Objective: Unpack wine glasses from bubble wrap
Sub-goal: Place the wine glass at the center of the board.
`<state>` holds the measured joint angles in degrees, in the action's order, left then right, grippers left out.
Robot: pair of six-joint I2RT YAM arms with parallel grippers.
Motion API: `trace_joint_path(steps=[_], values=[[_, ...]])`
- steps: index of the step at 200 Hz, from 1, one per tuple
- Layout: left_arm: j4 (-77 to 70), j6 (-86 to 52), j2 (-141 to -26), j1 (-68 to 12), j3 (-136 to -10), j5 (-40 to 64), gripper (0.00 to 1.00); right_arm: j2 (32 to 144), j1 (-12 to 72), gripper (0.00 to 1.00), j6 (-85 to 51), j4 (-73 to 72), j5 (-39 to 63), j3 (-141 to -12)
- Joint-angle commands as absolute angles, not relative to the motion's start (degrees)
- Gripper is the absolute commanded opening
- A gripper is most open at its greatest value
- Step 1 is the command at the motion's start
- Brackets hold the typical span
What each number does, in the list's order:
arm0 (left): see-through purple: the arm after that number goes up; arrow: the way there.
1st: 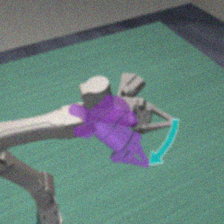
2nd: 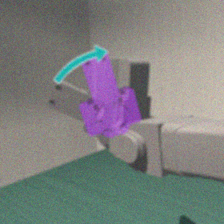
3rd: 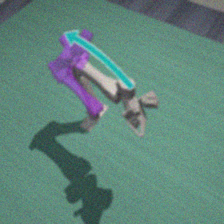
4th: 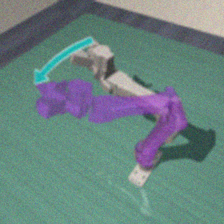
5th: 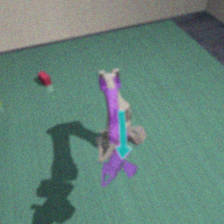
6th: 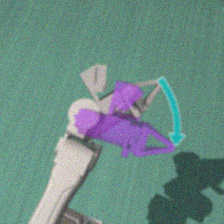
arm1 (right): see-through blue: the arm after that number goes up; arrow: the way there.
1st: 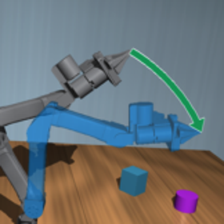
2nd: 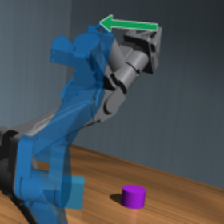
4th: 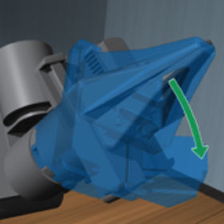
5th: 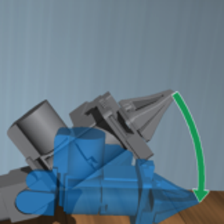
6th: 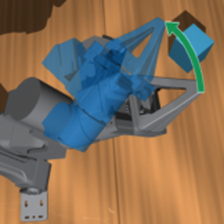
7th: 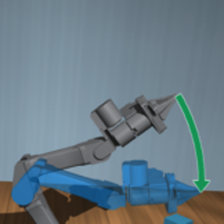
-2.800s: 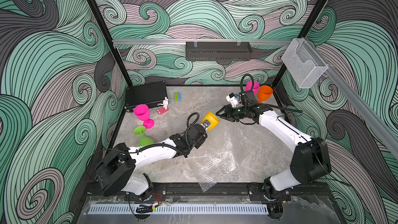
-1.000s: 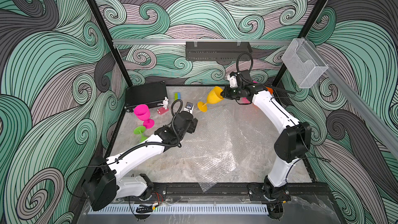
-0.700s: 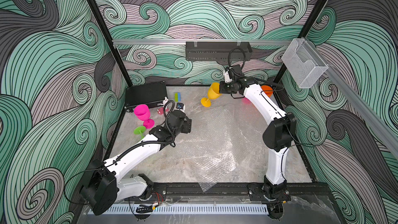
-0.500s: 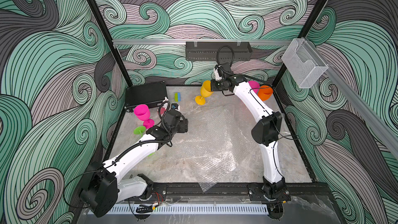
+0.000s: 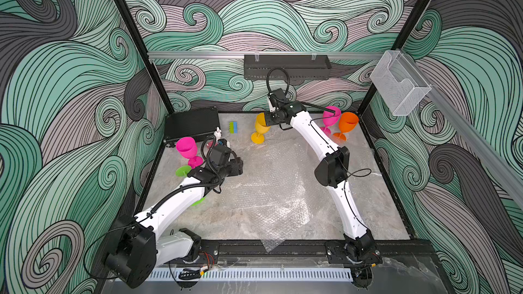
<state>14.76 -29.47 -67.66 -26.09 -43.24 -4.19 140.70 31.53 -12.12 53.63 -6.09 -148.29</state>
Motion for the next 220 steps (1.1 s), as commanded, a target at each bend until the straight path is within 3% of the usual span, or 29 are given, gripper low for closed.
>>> trace_joint_path(steps=[1, 101, 156, 220], values=[[15.8, -30.5, -66.3, -25.5, -43.2, -3.3, 0.73, 141.5, 32.3, 0.00, -10.2, 53.8, -10.1, -149.1], [17.0, -30.6, -66.5, -25.4, -43.6, -2.7, 0.73, 145.4, 33.8, 0.06, -9.4, 54.0, -10.2, -151.2], [16.7, -30.8, -66.9, -25.3, -43.8, -2.2, 0.73, 144.8, 34.5, 0.25, -8.8, 54.1, -9.5, -152.0], [17.4, -30.8, -67.6, -25.3, -44.5, -1.6, 0.73, 143.4, 34.6, 0.35, -8.2, 54.0, -8.4, -153.7]])
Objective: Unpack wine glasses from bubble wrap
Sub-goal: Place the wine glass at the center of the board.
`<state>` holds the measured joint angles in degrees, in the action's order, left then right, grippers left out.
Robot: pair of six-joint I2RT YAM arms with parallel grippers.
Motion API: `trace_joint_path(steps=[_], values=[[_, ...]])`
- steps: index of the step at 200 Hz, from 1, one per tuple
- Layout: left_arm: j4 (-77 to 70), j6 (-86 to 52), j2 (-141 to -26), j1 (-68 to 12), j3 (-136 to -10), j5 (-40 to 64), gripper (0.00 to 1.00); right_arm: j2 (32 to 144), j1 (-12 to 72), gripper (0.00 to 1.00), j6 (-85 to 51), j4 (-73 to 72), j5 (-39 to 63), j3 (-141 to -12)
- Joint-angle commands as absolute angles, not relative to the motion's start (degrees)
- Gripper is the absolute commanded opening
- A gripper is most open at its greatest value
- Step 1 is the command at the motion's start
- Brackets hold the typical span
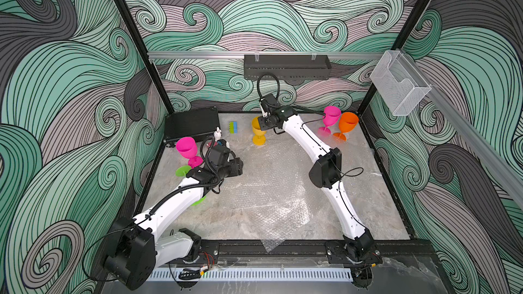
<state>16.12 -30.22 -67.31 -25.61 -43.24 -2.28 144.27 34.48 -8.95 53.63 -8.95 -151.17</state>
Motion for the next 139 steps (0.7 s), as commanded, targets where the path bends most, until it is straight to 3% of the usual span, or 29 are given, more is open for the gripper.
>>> trace_joint_path(steps=[1, 139], values=[[17.4, -30.8, -67.6, -25.3, -44.5, -1.5, 0.73, 143.4, 34.6, 0.35, -8.2, 54.0, -8.5, -153.7], [18.9, -29.5, -68.3, -25.0, -47.1, -2.1, 0.73, 134.7, 32.2, 0.39, -7.7, 54.0, -5.4, -150.8]])
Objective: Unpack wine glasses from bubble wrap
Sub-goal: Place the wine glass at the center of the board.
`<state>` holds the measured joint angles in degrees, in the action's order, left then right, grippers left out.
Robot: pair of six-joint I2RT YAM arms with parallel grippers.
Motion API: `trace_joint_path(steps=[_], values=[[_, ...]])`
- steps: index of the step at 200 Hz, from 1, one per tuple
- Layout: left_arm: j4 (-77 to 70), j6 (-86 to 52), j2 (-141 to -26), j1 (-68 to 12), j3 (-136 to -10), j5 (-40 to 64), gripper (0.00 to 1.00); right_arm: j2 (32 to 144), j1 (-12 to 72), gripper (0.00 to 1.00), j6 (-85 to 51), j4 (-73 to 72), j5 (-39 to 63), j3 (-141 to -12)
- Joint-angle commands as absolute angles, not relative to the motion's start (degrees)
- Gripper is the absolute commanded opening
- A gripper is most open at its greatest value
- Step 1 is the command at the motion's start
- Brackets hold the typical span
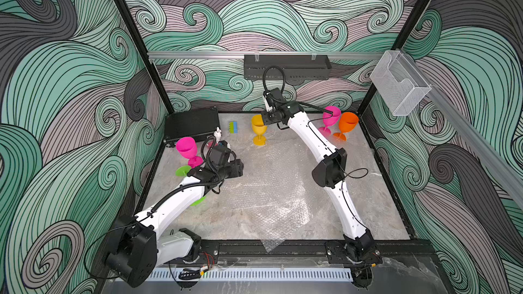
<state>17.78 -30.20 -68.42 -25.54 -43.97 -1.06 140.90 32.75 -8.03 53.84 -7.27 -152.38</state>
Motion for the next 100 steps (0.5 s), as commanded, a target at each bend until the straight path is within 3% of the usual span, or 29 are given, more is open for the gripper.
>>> trace_joint_path(steps=[1, 30, 72, 100], values=[[18.9, -29.5, -68.3, -25.0, -47.2, -2.1, 0.73, 134.6, 32.1, 0.39, -7.7, 54.0, -5.3, -150.6], [18.3, -28.2, -68.6, -24.6, -48.5, -4.5, 0.73, 127.2, 31.0, 0.45, -6.0, 52.2, -5.6, -141.1], [16.4, -24.4, -69.4, -22.6, -50.6, -7.2, 0.74, 105.2, 28.2, 0.55, -5.7, 28.2, -5.8, -102.1], [18.2, -24.2, -70.6, -21.5, -52.8, -6.0, 0.75, 97.2, 26.4, 0.58, -6.3, 25.4, -5.5, -90.4]])
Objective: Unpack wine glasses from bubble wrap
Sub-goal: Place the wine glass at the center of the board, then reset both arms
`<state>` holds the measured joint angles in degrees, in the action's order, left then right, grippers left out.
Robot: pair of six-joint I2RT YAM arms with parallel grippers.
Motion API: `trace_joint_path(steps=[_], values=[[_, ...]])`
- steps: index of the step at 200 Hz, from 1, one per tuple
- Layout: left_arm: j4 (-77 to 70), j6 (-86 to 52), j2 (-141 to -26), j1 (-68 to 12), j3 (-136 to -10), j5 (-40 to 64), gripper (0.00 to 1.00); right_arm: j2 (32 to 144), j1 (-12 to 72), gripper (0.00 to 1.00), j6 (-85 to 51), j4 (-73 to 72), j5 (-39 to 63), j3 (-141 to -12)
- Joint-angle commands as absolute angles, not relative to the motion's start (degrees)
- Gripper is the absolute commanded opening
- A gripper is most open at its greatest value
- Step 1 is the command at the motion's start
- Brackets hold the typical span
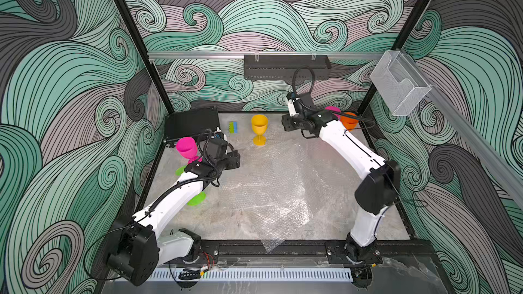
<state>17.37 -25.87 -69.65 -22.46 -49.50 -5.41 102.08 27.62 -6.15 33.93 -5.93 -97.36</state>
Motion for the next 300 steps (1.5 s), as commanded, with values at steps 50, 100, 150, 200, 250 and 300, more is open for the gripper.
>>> trace_joint_path(steps=[50, 100, 150, 200, 250, 300], values=[[20.9, -24.1, -71.1, -21.5, -53.5, -4.3, 0.74, 83.8, 25.7, 0.58, -7.6, 9.1, -9.4, -65.5], [14.2, -17.5, -69.8, -21.3, -50.3, -15.1, 0.75, 76.4, 24.5, 0.78, -4.4, -2.8, -16.6, -47.4], [7.2, -13.1, -69.4, -15.5, -46.4, -14.3, 0.76, 69.5, 21.3, 1.00, -3.0, -5.6, -23.8, -39.7], [-1.0, -6.0, -69.7, -10.1, -41.7, -11.1, 0.87, 62.7, 15.6, 1.00, -4.6, -13.2, -30.0, -30.0], [-12.1, -4.4, -67.2, -5.7, -31.9, -6.7, 0.88, 64.0, 14.0, 1.00, -6.2, -16.2, -28.6, -28.2], [-18.9, -1.8, -68.9, -5.5, -28.0, -8.7, 0.87, 68.4, 13.4, 1.00, -4.6, -20.7, -30.9, -26.5]])
